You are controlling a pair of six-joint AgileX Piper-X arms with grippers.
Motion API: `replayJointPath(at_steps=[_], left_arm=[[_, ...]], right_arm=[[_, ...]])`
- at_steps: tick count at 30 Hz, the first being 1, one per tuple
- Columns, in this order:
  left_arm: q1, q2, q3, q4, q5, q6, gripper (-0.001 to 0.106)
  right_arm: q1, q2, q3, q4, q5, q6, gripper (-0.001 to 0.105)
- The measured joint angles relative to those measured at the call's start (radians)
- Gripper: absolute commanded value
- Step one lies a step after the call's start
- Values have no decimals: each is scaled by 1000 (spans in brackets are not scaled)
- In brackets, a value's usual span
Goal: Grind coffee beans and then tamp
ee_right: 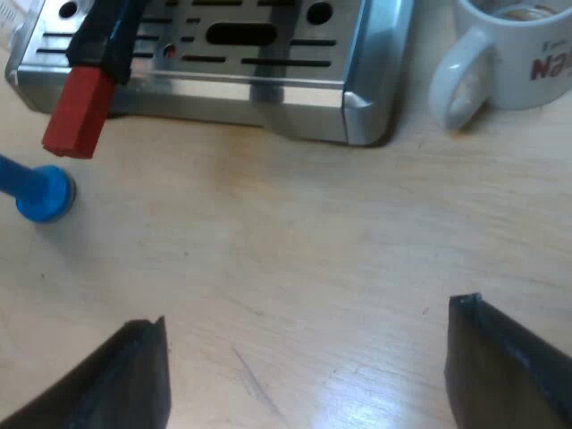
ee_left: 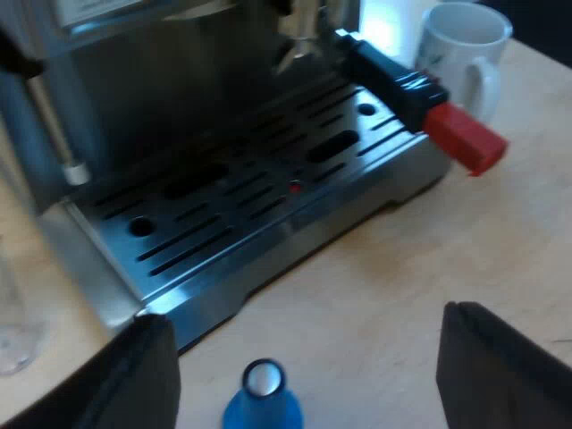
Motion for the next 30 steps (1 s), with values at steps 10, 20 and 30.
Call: replayJointPath(at_steps=[10, 20, 30], left_arm=[[-16, 114, 4, -130, 133, 20, 63], [-16, 119, 80, -200, 179, 22, 63], [-16, 119, 135, -207, 187, 24, 63]], right_arm=[[322, 155, -35, -66, 190, 179, 66], [635, 308, -38, -249, 412, 371, 66], [689, 460, -47, -349, 438, 515, 66]])
